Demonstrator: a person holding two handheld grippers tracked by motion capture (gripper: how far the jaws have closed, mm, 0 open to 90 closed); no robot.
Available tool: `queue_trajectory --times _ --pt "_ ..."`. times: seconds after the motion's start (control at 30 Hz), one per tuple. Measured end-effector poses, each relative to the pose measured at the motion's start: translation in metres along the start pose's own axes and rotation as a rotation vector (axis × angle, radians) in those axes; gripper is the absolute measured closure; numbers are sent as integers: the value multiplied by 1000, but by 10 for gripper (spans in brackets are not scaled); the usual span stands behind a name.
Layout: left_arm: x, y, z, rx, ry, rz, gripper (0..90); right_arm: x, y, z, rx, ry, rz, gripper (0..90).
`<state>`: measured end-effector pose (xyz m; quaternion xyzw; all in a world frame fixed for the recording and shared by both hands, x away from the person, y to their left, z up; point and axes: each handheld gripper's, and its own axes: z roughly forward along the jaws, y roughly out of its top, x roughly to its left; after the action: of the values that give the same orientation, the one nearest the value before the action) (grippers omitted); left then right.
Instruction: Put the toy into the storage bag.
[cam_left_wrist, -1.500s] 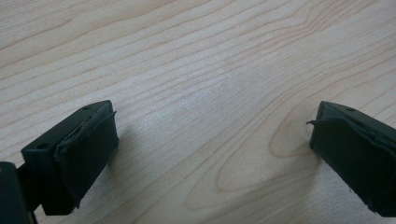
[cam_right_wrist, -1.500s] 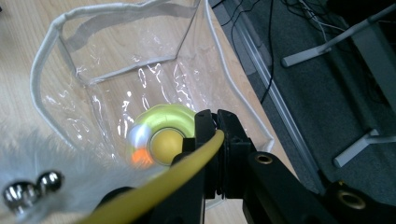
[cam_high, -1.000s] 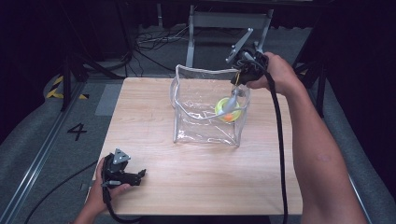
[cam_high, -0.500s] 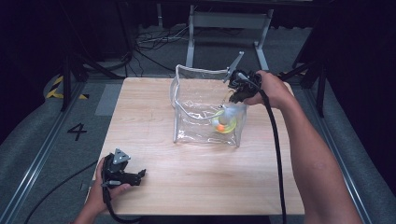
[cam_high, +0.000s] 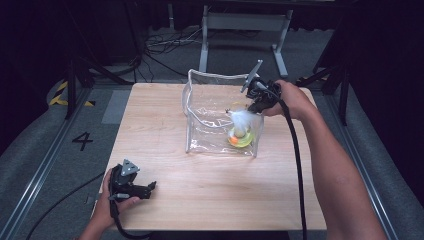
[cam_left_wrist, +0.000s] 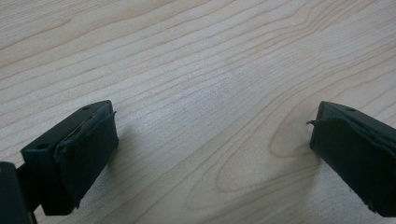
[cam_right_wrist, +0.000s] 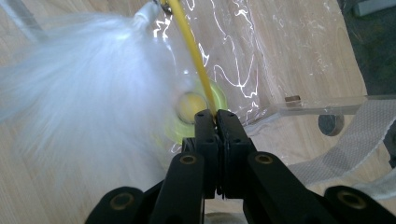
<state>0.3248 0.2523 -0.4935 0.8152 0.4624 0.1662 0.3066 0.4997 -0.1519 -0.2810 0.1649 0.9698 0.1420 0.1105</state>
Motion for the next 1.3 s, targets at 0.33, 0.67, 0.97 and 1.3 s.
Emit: queue_trajectory --times 0.33,0.67,0.97,1.3 --pt "0 0 0 0 0 -1 12 0 -5 -7 -58 -14 24 862" --pt "0 0 0 0 0 -1 12 1 -12 -19 -93 -56 37 837" --pt "0 0 0 0 0 0 12 4 -19 -32 -141 -95 57 776" --pt "0 0 0 -1 -1 -1 12 12 -34 -61 -222 -163 98 697"
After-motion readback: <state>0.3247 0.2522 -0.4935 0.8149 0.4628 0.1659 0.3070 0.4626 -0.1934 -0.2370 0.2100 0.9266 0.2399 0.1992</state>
